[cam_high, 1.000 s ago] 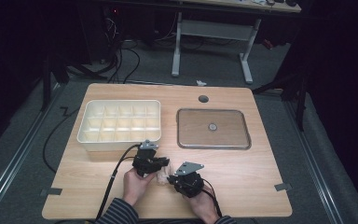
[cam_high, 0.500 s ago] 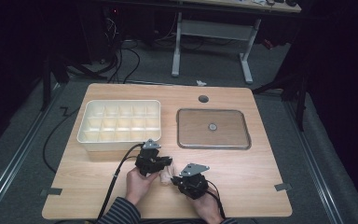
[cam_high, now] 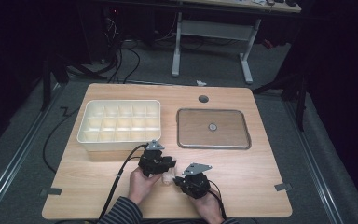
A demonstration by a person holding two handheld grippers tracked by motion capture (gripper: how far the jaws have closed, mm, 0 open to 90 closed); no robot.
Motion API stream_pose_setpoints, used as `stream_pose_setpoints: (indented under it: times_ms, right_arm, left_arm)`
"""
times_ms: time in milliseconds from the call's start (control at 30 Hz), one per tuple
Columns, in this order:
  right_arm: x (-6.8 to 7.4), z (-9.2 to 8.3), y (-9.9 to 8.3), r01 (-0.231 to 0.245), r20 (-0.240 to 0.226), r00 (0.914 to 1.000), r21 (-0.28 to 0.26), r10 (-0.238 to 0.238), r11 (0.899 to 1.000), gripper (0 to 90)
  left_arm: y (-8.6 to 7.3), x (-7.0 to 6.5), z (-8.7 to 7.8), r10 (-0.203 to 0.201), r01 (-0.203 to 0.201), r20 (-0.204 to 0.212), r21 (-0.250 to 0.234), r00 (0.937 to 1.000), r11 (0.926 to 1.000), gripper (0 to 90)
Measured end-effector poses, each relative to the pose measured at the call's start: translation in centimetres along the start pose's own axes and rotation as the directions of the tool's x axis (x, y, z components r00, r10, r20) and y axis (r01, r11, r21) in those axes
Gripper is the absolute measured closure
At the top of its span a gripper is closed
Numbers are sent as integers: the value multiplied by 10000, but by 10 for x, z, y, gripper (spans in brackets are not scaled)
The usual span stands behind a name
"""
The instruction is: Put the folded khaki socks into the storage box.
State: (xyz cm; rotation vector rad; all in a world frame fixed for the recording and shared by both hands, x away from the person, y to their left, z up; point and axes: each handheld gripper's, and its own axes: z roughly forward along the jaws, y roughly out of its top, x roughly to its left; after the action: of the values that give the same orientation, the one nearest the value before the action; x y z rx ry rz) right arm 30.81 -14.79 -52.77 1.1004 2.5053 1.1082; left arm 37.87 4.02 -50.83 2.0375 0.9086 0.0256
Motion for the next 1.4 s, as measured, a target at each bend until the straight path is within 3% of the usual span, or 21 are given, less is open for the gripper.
stream_pose_setpoints:
  times_ms: [167, 333, 433, 467, 533, 633, 833, 1100, 1400]
  right_arm:
    - [0, 0, -1, -101, 8, 9999, -114, 101, 9999, 861]
    - [-1, 0, -1, -171, 2, 9999, -129, 171, 9998, 860]
    - [-1, 0, -1, -166, -6, 9999, -191, 166, 9997, 857]
    - [0, 0, -1, -151, 29, 9999, -143, 151, 9998, 857]
    - [-1, 0, 0, -94, 50, 9999, -139, 95, 9999, 856]
    - [-2, 1, 0, -76, 79, 9999, -172, 77, 9998, 854]
    - [-1, 2, 0, 25, 175, 9998, -150, -23, 9999, 853]
    - [-2, 3, 2, 161, 357, 9992, -123, -157, 9998, 849]
    - [-2, 4, 2, 278, 591, 9979, -193, -266, 9994, 813]
  left_arm:
    - [1, -9, -16, 251, -258, -549, -137, 9982, 9996, 571]
    - [-10, -15, -25, 251, -255, -1399, -10, 9898, 9997, 509]
    - [-22, -18, -26, -289, 263, -1597, -185, 9867, 9995, 461]
    - [-27, -21, -25, -915, 849, -1554, -491, 9836, 9952, 443]
    - [-31, -23, -24, -1225, 1114, -1544, -784, 9804, 9907, 412]
    - [-34, -20, -24, -917, 850, -1676, -466, 9816, 9953, 394]
    - [-35, -20, -12, -863, 883, -2014, 9, 9757, 9961, 380]
    - [-30, -20, -5, -371, 451, -2372, 281, 9708, 9986, 411]
    - [-28, -20, -5, -287, 405, -2436, 439, 9694, 9982, 405]
